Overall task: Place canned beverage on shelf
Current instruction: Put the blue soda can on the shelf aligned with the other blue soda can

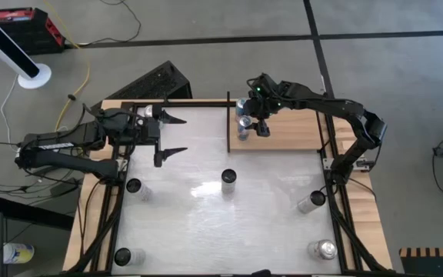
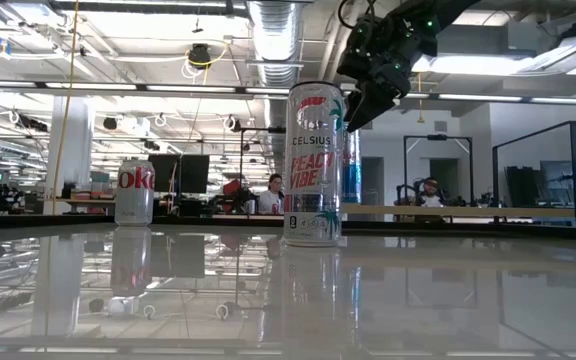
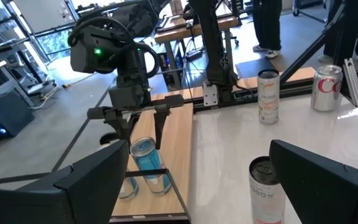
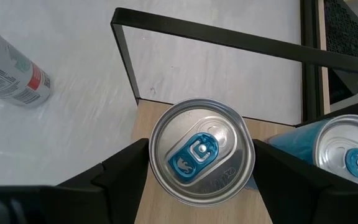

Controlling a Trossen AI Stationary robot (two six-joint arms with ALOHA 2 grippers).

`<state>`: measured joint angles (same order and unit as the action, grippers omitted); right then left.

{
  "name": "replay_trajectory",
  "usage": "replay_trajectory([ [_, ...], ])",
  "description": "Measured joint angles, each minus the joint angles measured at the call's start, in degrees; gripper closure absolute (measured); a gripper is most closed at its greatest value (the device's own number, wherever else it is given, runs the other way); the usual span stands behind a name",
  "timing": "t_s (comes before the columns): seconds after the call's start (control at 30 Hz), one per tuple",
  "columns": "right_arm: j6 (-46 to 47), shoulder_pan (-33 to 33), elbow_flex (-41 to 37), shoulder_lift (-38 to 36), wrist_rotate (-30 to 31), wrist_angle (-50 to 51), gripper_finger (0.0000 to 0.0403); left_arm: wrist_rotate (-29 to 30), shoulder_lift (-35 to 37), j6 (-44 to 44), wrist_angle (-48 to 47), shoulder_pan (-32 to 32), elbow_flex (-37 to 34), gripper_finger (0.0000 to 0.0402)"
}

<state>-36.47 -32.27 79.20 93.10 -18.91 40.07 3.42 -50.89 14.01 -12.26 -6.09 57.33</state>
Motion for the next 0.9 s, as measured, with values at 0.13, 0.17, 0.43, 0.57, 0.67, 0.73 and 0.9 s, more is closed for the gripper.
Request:
replay_trajectory([
  [0.13,-0.02,0.00,0.00,0.00,0.16,-0.31,0.0106,0.02,0.00,-0.01,0.01,0.00,0.01,0.0027],
  [0.17,-0.02,0.00,0.01,0.00,0.21,-0.33,0.0106,0.04,0.00,0.01,0.01,0.00,0.01,0.0027],
  [0.43,-0.20,0.00,0.00,0.00,1.07,-0.86,0.0098,0.48,0.00,0.19,0.25,0.00,0.01,0.0027],
  [0.57,-0.20,0.00,0.01,-0.02,1.07,-1.64,0.0072,0.48,0.00,0.19,0.27,0.00,0.01,0.0027],
  [0.67,-0.19,0.00,0.02,-0.02,1.07,-2.58,0.0049,0.48,0.00,0.23,0.27,0.00,0.01,0.0027],
  [0.73,-0.17,0.00,0.02,-0.02,1.07,-2.71,0.0035,0.48,0.00,0.23,0.25,0.00,0.01,0.0027],
  [0.9,0.02,0.04,0.02,-0.02,1.07,-2.70,0.0018,0.48,0.00,0.91,0.25,0.00,0.01,0.0027],
])
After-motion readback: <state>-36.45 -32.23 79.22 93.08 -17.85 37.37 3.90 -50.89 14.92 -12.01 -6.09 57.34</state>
